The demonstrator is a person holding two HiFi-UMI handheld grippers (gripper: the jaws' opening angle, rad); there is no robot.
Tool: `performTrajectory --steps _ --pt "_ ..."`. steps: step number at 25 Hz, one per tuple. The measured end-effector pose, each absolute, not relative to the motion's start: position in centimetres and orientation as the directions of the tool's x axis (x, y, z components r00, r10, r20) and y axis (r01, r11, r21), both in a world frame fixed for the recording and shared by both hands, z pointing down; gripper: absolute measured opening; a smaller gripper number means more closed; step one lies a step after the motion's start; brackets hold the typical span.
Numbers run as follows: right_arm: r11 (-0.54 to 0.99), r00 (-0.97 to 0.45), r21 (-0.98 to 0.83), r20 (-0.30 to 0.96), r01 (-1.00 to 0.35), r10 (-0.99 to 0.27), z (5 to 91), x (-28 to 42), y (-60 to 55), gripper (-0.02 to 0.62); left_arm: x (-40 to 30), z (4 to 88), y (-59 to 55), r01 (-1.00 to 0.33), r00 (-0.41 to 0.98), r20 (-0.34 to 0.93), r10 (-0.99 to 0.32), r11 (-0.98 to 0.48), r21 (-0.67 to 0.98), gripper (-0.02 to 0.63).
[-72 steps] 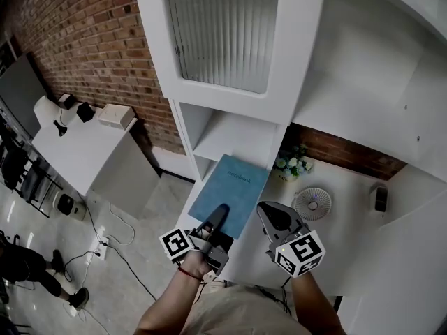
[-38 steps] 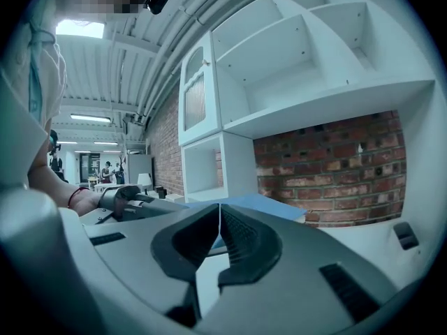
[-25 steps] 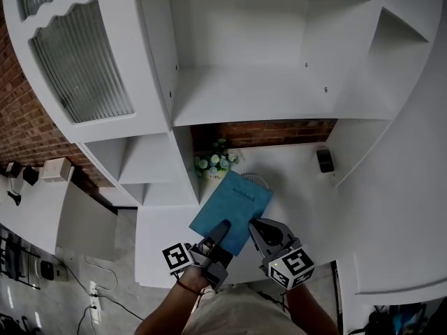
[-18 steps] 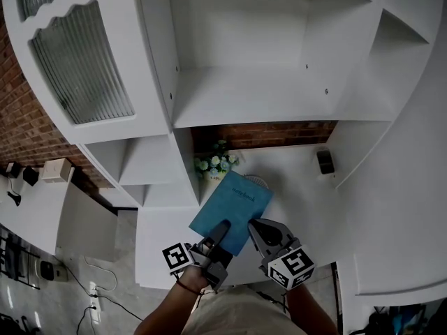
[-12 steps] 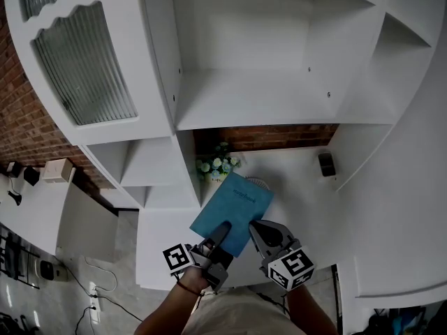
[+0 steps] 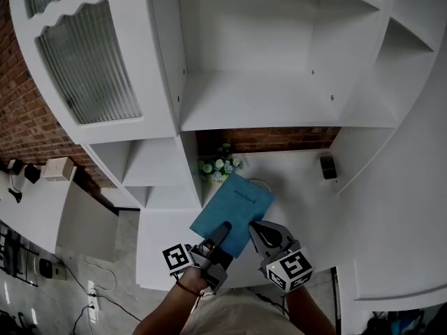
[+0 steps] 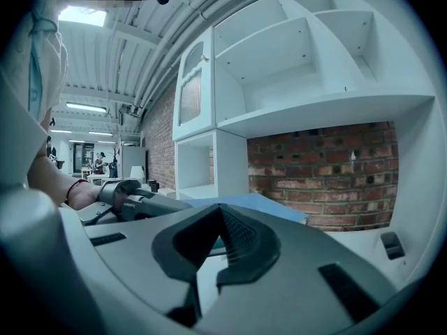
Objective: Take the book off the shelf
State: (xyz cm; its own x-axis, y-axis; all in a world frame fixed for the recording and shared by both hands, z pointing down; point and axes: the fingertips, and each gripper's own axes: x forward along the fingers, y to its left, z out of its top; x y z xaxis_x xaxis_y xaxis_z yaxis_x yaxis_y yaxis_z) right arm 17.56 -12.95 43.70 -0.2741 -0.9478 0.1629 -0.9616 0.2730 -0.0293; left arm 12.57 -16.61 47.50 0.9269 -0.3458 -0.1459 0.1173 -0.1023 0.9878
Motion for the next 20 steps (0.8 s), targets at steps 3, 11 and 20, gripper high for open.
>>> performTrajectory --steps 3,11,20 --pt "0.274 -0.275 -0.029 0.162 -0.961 -0.948 43.58 17.42 -12.96 0.014 12.33 47.39 -16.71 0.119 0.926 -0.148 -0.348 -0.104 0.987 0.048" --pt "0.284 -0.284 -0.025 0.164 -0.958 -0.945 43.38 16.8 -13.04 0.014 11.89 47.16 -16.73 0.126 0.923 -0.154 -0.353 -0.102 0.987 0.048" --pt "0.287 -0.287 -0.027 0.158 -0.958 -0.945 43.25 16.66 -12.49 0.014 11.66 47.19 -16.27 0.122 0.924 -0.152 -0.352 -0.107 0.987 0.048"
